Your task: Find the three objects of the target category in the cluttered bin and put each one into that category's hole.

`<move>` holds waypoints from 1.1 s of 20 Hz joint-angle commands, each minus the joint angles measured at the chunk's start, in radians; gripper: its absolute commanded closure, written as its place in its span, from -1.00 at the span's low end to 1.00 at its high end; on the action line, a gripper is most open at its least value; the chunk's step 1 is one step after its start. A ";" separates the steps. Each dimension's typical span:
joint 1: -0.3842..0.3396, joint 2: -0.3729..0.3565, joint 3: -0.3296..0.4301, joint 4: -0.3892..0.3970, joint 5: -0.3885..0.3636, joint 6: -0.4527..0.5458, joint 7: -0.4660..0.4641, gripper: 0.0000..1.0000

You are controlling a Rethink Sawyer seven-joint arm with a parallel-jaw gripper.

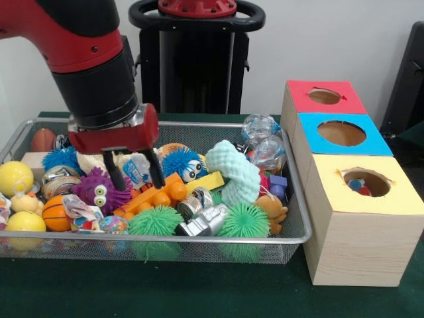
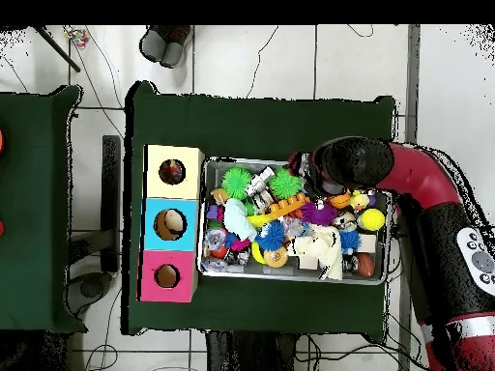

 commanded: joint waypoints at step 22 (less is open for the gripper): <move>0.080 0.032 -0.060 0.247 -0.145 -0.293 -0.011 -1.00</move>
